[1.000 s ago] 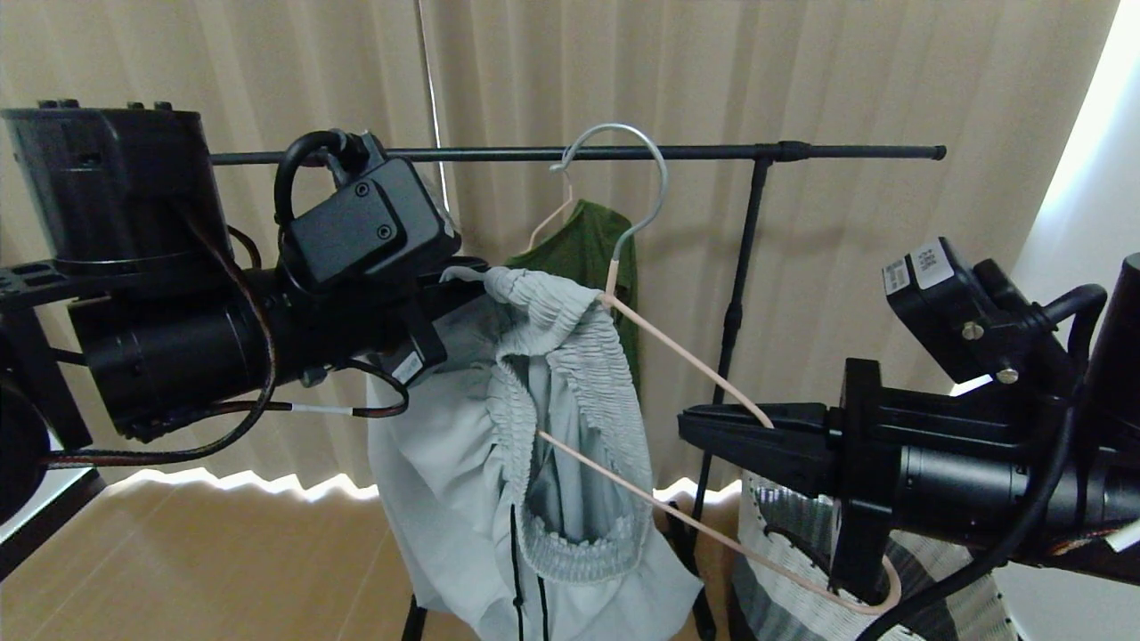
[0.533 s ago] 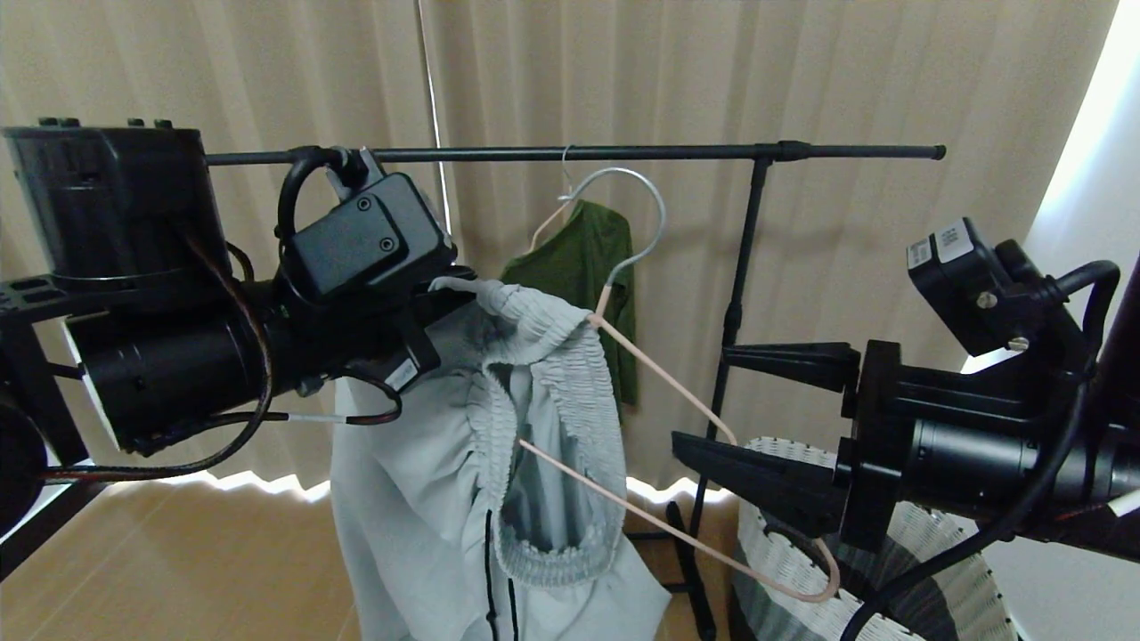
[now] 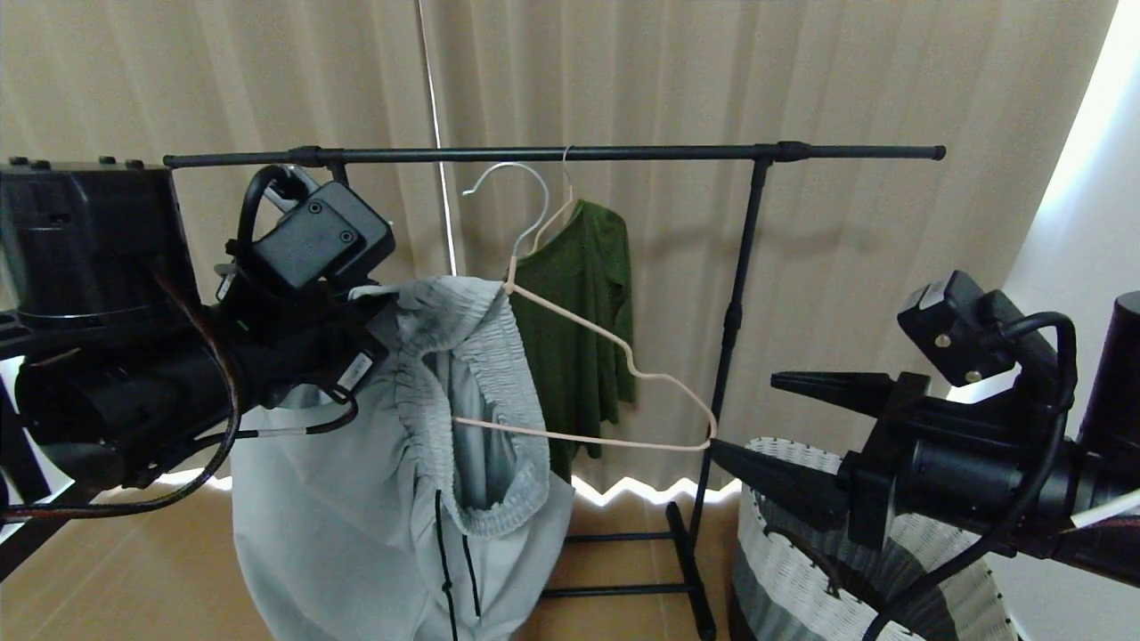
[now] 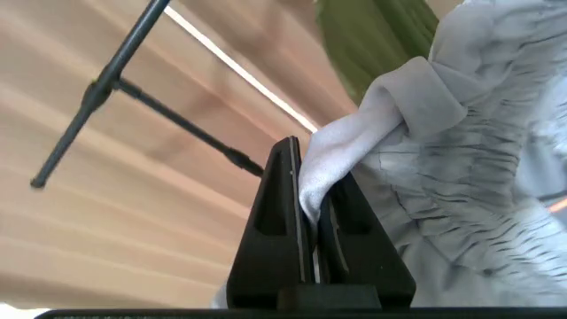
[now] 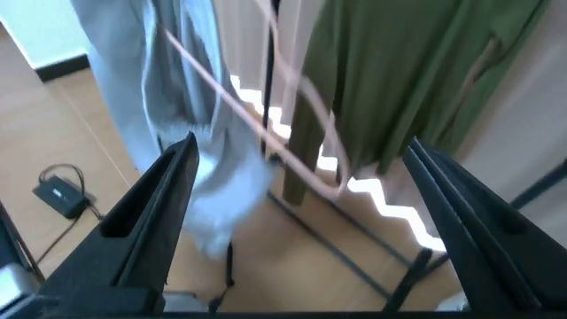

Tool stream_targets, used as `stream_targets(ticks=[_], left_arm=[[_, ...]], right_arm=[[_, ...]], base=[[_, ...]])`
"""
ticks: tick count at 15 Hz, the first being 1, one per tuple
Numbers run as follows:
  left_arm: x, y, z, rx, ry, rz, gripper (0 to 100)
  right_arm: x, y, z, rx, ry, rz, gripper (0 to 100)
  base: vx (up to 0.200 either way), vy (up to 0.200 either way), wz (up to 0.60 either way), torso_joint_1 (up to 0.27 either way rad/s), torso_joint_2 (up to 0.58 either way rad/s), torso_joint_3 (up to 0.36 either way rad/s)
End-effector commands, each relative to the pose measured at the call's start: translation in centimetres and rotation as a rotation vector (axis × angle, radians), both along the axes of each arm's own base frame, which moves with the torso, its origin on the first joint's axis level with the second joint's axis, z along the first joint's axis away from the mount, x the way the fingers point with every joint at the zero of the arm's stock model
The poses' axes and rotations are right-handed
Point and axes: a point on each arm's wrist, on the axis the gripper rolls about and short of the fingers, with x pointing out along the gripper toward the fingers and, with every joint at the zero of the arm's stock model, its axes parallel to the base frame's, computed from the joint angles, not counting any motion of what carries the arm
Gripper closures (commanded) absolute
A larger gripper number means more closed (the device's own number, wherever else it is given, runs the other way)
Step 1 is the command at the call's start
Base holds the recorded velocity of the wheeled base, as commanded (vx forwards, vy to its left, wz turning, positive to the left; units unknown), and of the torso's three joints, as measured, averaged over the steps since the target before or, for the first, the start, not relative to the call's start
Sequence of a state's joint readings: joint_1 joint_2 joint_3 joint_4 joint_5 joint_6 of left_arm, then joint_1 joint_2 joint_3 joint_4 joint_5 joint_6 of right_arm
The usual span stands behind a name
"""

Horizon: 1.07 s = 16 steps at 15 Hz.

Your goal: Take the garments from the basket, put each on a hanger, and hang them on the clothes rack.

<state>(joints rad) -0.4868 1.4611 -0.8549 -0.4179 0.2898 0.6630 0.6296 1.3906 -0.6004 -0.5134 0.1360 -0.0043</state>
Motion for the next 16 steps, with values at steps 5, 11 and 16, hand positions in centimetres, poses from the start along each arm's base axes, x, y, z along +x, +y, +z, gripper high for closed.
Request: stream_targets(ticks=[5, 11, 16], left_arm=[[0.3, -1.0, 1.4, -0.219, -0.005, 0.048, 100], [-0.1, -3.3, 3.5, -0.408, -0.024, -0.008, 100], [-0.7, -3.2, 3.9, -0.416, -0.035, -0.018, 100]], right_arm=[[-1.3, 2.4, -1.4, 0.038, 0.097, 0.095, 0], [1.5, 6.4, -2.6, 0.078, 0.022, 0.013, 0], [3.4, 7.2, -3.3, 0.072, 0.008, -0.063, 0]], base=[[0.000, 0.000, 0.00, 0.000, 0.00, 0.000], [0.000, 0.000, 0.00, 0.000, 0.00, 0.000], [0.000, 0.000, 0.00, 0.000, 0.00, 0.000]])
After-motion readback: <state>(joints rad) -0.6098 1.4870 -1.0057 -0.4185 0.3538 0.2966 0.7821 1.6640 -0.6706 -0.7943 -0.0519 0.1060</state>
